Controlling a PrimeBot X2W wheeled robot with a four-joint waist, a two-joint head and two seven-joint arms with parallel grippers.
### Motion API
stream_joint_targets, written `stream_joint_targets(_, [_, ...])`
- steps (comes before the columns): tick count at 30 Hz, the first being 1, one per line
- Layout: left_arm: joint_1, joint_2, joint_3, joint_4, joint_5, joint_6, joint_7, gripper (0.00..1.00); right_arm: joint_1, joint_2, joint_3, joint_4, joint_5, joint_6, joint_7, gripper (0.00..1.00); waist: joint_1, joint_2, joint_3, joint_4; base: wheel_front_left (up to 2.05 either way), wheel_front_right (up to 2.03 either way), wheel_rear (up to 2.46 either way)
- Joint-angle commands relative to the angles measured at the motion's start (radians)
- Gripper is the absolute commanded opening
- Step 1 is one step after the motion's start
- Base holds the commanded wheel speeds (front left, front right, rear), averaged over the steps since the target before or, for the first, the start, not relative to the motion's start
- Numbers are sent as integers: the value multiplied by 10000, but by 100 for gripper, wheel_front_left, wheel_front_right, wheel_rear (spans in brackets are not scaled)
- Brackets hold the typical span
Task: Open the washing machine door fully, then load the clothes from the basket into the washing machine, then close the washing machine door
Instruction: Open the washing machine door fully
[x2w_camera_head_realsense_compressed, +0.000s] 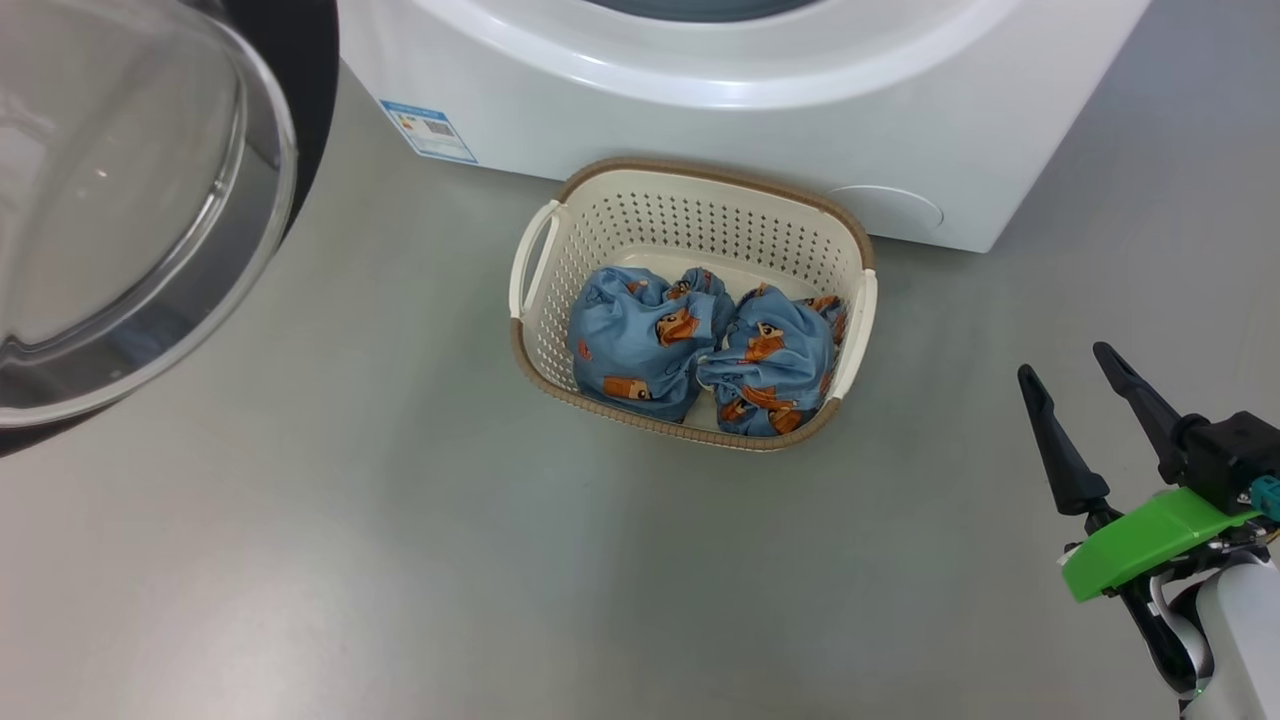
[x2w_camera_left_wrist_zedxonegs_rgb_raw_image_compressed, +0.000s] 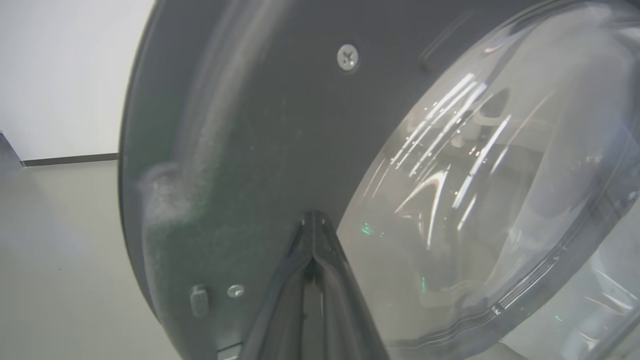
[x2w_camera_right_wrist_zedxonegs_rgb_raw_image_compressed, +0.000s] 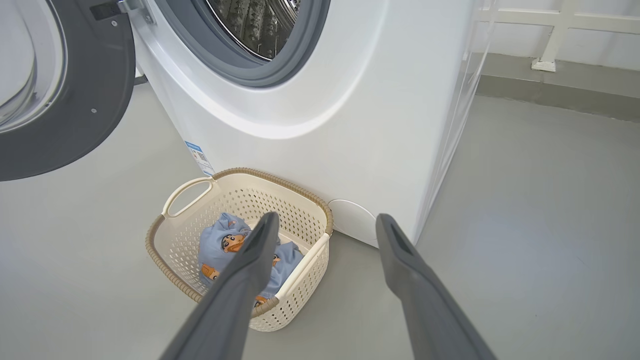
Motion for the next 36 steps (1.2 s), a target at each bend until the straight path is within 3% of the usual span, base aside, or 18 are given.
stream_joint_targets(1, [-208,888,302,-89,138,12,-51,0,-74,-112,273,-191,-135,16,-120,100,-1,0,57,-65,0,0,0])
stream_joint_targets(9, [-353,1124,482,306,377,-14,-51,0,-153,-2,305,-111,-137,16,-120,100,-1,0,-106,-223,0,0,0])
stream_joint_targets(21, [999,301,73,-976,-359,-23,-51,0,351,265,203,-90,-50,16,-120,100,-1,0,-989,-117,0,0,0])
stream_joint_targets(23, [1467,109,-73,-1368,-538,-23,-51,12,462,313,168,-101,-23,16,-120,100,-1,0,-1148,-88,0,0,0])
stream_joint_targets(25, [1906,-89,-146,-1710,-680,-23,-51,31,569,358,157,-100,-14,16,-120,100,-1,0,-1302,-63,0,0,0])
stream_joint_targets(28, [2504,-401,-225,-2216,-798,-24,-51,47,684,420,148,-112,5,16,-120,100,-1,0,-1502,-56,0,0,0])
stream_joint_targets(30, [2868,-603,-267,-2530,-825,-24,-51,75,754,452,140,-112,19,16,-120,100,-1,0,-1628,-65,0,0,0])
stream_joint_targets(33, [3431,-886,-384,-3038,-816,-24,-51,100,852,486,125,-125,47,16,-120,100,-1,0,-1789,-114,0,0,0])
stream_joint_targets(36, [3931,-1152,-521,-3557,-805,-24,-51,100,949,515,83,-154,77,16,-120,100,-1,0,-1932,-206,0,0,0])
